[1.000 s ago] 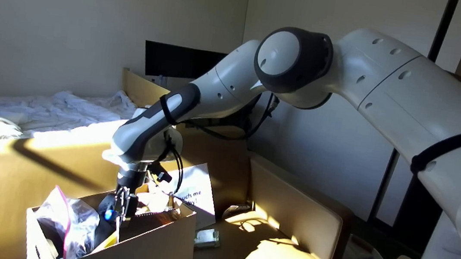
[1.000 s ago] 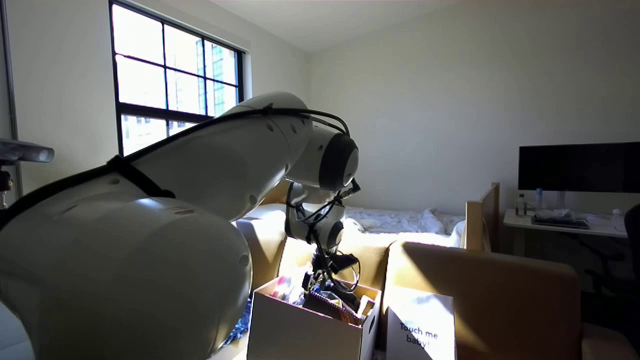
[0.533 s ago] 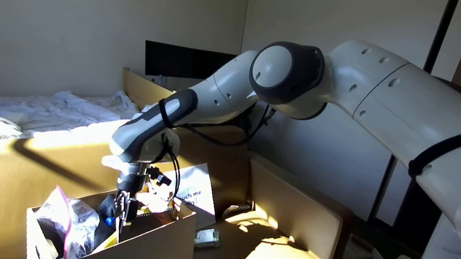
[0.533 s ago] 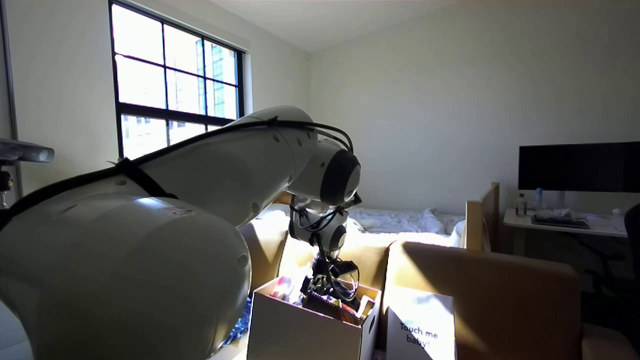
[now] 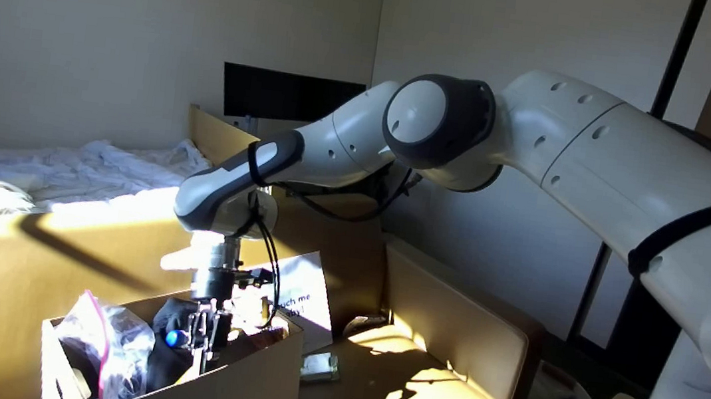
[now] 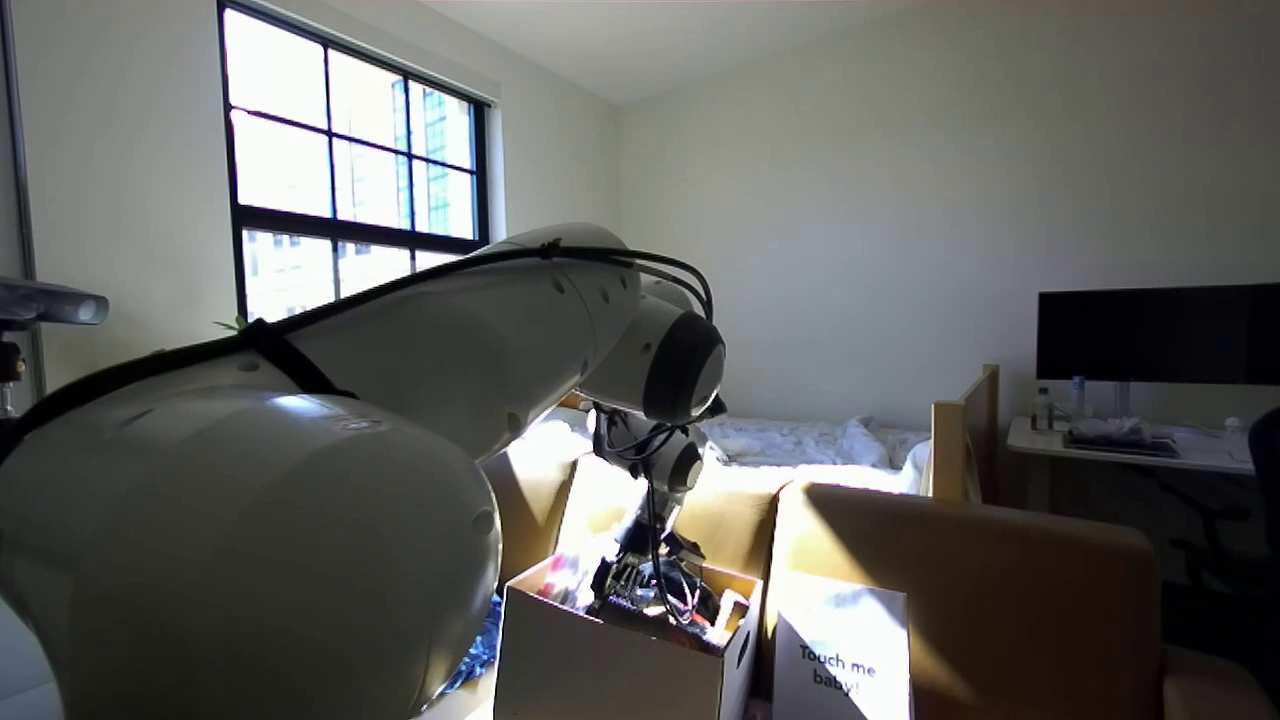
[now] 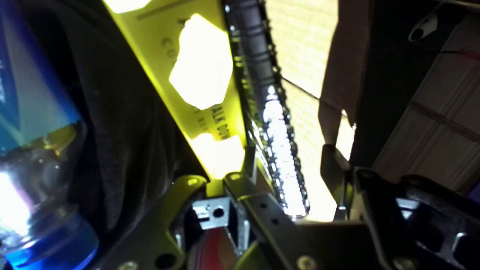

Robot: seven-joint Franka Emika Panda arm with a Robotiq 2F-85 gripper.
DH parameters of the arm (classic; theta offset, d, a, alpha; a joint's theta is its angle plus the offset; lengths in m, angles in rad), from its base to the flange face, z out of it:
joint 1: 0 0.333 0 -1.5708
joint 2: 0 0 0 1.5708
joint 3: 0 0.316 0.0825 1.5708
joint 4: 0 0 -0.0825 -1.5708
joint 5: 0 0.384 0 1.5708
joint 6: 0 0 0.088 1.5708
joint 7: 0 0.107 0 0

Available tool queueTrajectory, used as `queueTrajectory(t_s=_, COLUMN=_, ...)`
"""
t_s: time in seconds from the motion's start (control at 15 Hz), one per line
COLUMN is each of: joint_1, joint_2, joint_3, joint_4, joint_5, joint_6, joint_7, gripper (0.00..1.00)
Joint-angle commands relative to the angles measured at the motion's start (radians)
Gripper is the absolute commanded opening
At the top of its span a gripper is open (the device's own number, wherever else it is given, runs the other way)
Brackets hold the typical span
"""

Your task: Remove the brown notepad from the box and put it on the right armrest

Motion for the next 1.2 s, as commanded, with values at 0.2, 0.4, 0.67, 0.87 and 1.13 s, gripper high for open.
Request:
queueTrajectory(t_s=0.2, joint_1=0.051, joint_2=0.070, joint_3=-0.070, joint_4=0.126, joint_5=0.020, joint_6=-0.115, joint_7=0.046, gripper=0.08)
queueTrajectory(t_s=0.4, joint_1=0.065, joint_2=0.064, joint_3=-0.084, joint_4=0.148, joint_5=0.021, joint_6=-0.099, joint_7=0.081, gripper=0.07)
queueTrajectory(t_s=0.67, joint_1=0.048, joint_2=0.019, joint_3=-0.061, joint_4=0.141, joint_5=0.012, joint_6=-0.098, joint_7=0.089, gripper=0.09)
queueTrajectory(t_s=0.87, joint_1=0.043, joint_2=-0.045, joint_3=-0.065, joint_4=0.114, joint_5=0.009, joint_6=-0.067, joint_7=0.113, gripper=0.09)
queueTrajectory(t_s=1.13, joint_1=0.046, joint_2=-0.165, joint_3=-0.097, joint_4=0.086, joint_5=-0.001, joint_6=0.022, joint_7=0.223, gripper=0.08)
